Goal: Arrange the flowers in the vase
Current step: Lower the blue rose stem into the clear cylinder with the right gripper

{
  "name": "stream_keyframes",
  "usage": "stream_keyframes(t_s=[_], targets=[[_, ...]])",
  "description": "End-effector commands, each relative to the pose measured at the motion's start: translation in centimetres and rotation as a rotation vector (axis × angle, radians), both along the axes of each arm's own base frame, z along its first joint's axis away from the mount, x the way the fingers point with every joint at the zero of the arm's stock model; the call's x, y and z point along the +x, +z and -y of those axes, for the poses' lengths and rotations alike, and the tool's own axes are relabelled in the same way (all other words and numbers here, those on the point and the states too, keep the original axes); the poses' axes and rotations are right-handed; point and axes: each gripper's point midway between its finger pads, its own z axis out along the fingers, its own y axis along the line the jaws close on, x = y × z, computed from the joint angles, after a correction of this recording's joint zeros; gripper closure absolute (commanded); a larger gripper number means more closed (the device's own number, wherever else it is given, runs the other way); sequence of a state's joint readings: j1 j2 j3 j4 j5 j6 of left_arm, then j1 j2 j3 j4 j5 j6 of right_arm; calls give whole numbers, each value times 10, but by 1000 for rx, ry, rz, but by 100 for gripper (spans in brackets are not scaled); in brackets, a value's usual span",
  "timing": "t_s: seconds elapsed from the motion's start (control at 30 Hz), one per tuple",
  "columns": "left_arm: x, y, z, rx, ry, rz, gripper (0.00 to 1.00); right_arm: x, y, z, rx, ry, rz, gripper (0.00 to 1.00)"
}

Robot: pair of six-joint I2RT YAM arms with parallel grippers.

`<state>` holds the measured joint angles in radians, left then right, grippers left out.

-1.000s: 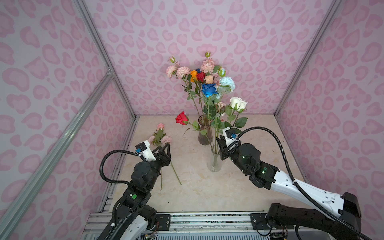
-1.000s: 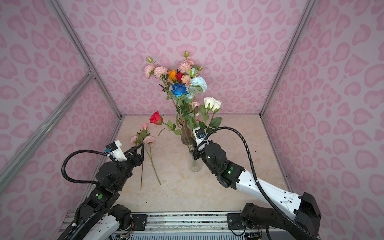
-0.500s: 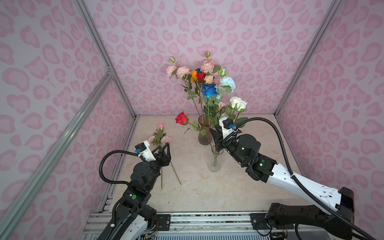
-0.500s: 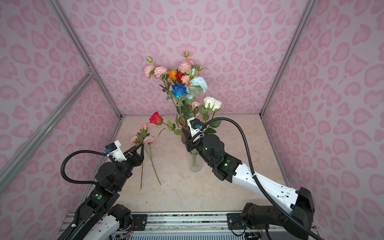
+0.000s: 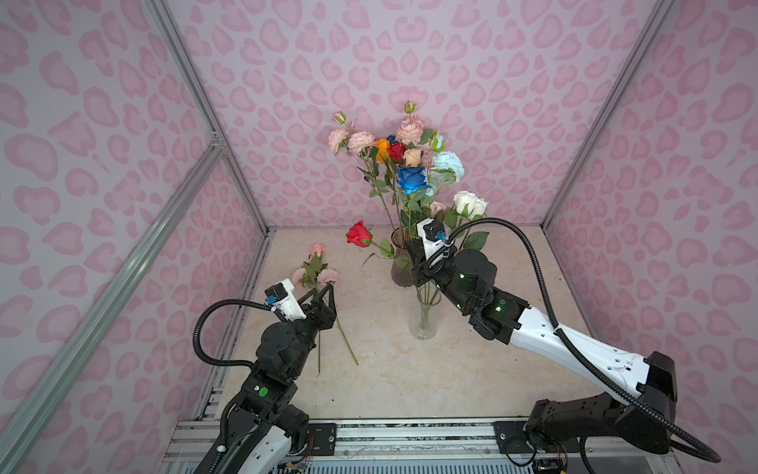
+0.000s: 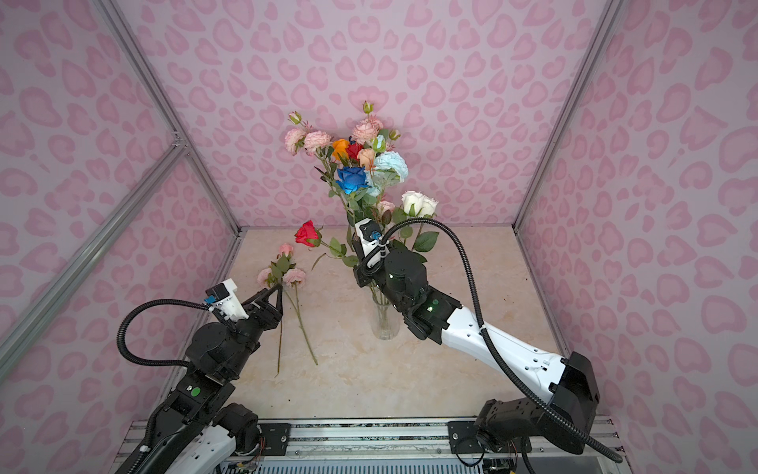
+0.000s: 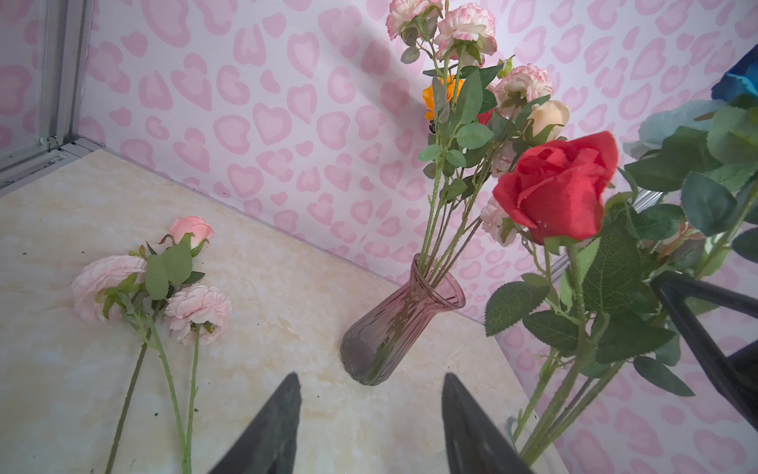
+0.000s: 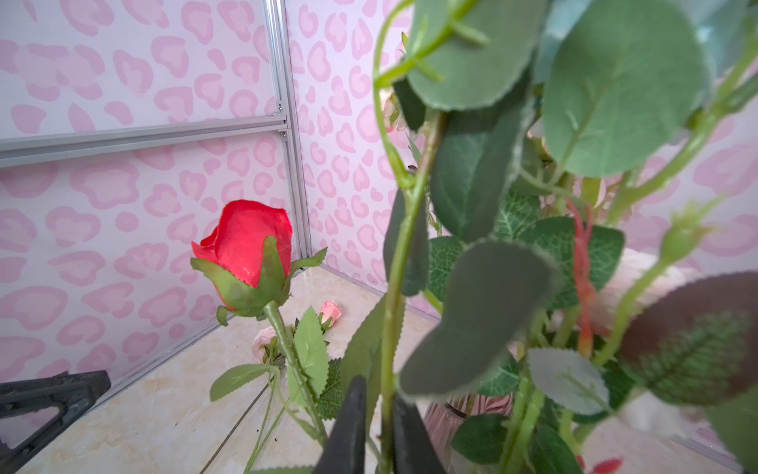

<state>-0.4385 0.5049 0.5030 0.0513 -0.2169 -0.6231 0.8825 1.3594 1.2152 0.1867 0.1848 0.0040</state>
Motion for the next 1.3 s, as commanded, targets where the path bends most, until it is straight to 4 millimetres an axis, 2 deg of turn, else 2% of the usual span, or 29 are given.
stream_keyframes(t_s=[0.0, 0.03, 0.33, 0.53, 0.73, 0.97, 1.07, 1.13, 1.27], targets=[[1, 6, 0, 1, 3, 24, 44, 0, 3, 1, -8, -3, 15, 96], [1, 6, 0, 3, 2, 23, 44, -2, 4, 2, -5, 3, 20, 100], [3, 5, 2, 3, -2, 20, 45, -12, 1, 13, 9, 5, 28, 100], [3, 4, 2, 2, -4, 21, 45, -17, -20, 23, -19, -11, -8, 100], [4, 2, 4, 4, -11, 12, 45, -24, -37, 22, -4, 17, -18, 100], [5, 2, 6, 3, -18, 8, 45, -20, -55, 18, 5, 17, -50, 100], [6, 0, 6, 2, -18, 3, 45, -19, -55, 18, 13, 7, -49, 94], [5, -1, 6, 2, -18, 1, 45, -17, -51, 21, 23, -8, -44, 81], [5, 0, 5, 4, -13, 5, 45, -20, -47, 20, 35, 4, -37, 78]])
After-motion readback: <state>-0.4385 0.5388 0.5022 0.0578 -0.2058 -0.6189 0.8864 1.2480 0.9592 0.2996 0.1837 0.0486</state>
